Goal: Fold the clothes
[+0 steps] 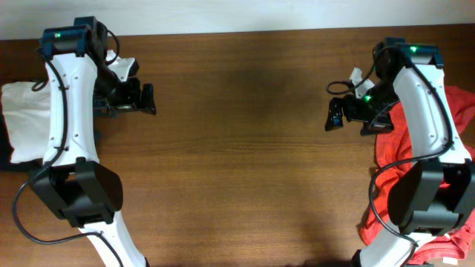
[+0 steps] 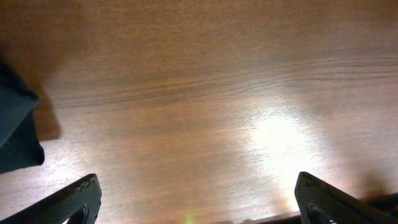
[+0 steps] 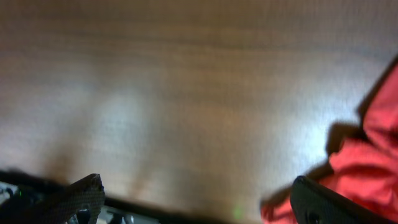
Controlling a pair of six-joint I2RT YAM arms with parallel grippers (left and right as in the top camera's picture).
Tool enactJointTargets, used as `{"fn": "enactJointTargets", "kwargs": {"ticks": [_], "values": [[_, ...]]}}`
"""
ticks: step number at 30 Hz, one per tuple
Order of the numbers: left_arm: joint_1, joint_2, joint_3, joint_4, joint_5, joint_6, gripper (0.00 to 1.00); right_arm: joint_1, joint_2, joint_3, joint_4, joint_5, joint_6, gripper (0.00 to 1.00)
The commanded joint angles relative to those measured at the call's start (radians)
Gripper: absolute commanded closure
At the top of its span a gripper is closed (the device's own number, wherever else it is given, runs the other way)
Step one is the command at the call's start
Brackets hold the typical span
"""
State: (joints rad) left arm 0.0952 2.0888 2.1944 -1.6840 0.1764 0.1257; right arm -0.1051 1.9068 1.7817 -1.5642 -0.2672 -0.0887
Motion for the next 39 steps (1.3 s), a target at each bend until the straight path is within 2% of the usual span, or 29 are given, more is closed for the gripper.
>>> {"fn": "enactJointTargets", "kwargs": {"ticks": [1, 5, 9, 17, 19, 23, 27, 30, 39], "values": [[0.005, -0.065, -0.041, -0.004, 0.004, -0.034, 0.01, -0.007, -0.096, 0.005, -0.026, 0.018, -0.005, 0.01], [0.004, -0.183, -0.206, 0.011, -0.005, -0.035, 0.01, -0.007, -0.225, -0.039, -0.001, 0.025, -0.004, 0.01], [0.004, -0.366, -0.406, 0.147, -0.015, -0.035, 0.01, -0.007, -0.402, -0.135, 0.134, 0.040, 0.009, 0.01], [0.004, -0.914, -0.894, 0.547, -0.046, -0.035, 0.01, -0.007, -0.809, -0.514, 0.433, 0.043, 0.019, 0.01], [0.004, -1.073, -1.023, 0.644, -0.046, -0.035, 0.01, -0.007, -0.954, -0.644, 0.518, 0.060, 0.019, 0.01], [0.004, -1.326, -1.212, 0.749, -0.042, -0.035, 0.01, -0.007, -1.164, -0.793, 0.565, 0.151, 0.019, 0.01], [0.004, -1.485, -1.282, 0.757, -0.042, -0.035, 0.01, -0.007, -1.279, -0.832, 0.497, 0.152, 0.019, 0.01], [0.004, -1.536, -1.282, 0.730, -0.042, -0.035, 0.01, -0.007, -1.299, -0.832, 0.463, 0.152, 0.019, 0.01], [0.004, -1.545, -1.282, 0.702, -0.042, -0.035, 0.01, -0.007, -1.297, -0.832, 0.456, 0.152, 0.019, 0.01]]}}
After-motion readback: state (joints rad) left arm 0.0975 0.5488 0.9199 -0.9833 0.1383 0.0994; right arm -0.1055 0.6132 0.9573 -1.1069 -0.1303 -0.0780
